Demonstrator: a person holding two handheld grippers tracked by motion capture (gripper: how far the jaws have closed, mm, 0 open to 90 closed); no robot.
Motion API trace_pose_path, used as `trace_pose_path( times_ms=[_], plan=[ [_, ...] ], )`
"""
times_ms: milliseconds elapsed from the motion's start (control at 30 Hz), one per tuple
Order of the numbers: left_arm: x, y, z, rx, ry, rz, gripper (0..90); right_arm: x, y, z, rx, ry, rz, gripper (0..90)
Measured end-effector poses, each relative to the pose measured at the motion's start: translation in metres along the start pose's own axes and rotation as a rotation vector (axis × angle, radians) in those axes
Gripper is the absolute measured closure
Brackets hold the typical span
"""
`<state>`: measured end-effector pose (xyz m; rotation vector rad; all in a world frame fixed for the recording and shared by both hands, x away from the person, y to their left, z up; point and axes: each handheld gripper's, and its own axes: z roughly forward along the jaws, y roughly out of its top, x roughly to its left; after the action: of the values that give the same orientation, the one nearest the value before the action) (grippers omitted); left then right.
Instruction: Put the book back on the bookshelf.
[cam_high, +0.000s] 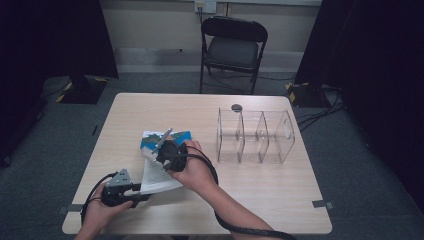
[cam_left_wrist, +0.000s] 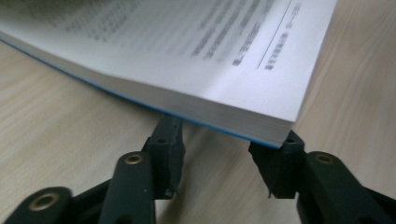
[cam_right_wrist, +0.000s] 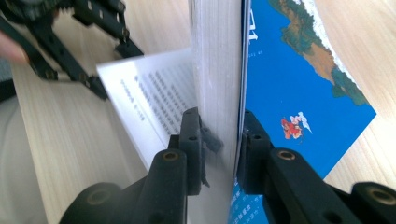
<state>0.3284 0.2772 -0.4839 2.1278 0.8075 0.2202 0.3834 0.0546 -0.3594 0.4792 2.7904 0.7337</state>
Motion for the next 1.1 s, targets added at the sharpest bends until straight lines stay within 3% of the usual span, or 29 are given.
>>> trace_pose_path(
  times_ms=[33,200,333,400,567,767,867,1100],
  plan=[
    [0.001,0.001,-0.001,-0.003,-0.009,-0.003,54.9,0.002,-0.001,0.002,0.007,-0.005,-0.019,75.2],
    [0.003,0.001,-0.005,-0.012,0.005,-0.007,55.9,0.007,-0.003,0.006,0.000,0.002,-0.012,74.9],
    [0.004,0.003,-0.006,-0.039,-0.006,-0.003,61.7,0.011,-0.005,0.009,0.027,-0.006,-0.052,74.7],
    [0.005,0.004,-0.007,-0.020,-0.007,0.000,61.8,0.015,-0.008,0.013,0.025,-0.008,-0.064,74.6],
    [0.006,0.005,-0.006,-0.029,-0.010,-0.013,62.0,0.024,-0.015,0.023,0.038,-0.007,-0.082,73.9],
    [0.005,0.007,-0.006,-0.063,-0.019,-0.018,61.2,0.027,-0.022,0.031,0.026,0.010,-0.078,73.3],
    [0.003,0.008,-0.004,-0.051,-0.024,-0.008,60.8,0.031,-0.027,0.035,0.020,0.001,-0.078,73.0],
    [0.000,0.008,0.000,-0.022,-0.027,0.012,60.0,0.034,-0.042,0.047,0.006,0.032,-0.068,71.9]
  ],
)
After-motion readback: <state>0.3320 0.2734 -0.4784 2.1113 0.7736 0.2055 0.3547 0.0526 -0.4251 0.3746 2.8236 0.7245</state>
